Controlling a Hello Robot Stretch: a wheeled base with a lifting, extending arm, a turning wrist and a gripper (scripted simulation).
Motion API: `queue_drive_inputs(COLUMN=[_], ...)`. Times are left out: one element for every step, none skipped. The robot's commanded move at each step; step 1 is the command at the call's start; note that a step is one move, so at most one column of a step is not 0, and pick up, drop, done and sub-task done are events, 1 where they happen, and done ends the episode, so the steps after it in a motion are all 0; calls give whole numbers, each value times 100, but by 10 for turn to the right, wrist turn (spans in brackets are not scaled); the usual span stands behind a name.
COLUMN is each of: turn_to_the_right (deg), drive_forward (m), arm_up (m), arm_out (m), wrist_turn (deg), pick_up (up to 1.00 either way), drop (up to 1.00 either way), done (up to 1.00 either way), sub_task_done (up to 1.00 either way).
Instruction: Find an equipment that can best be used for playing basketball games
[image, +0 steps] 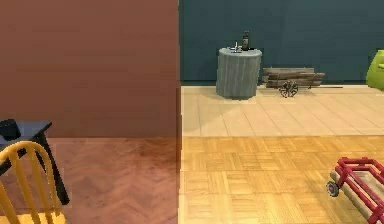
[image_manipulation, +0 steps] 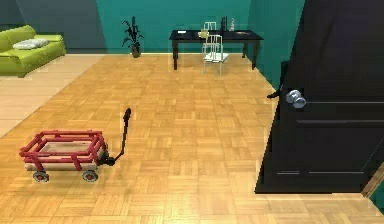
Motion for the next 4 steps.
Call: queue_drive_inputs(turn_to_the_right=[0, 180, 0, 30], drive_forward=[5, 0, 100, 0], arm_up=[0, 0, 0, 0], arm_out=[0, 0, 0, 0], wrist_turn=[0, 0, 0, 0], pick_up=[0, 0, 0, 0], drop=[0, 0, 0, 0], done=[0, 0, 0, 0], sub_task_done=[0, 0, 0, 0])
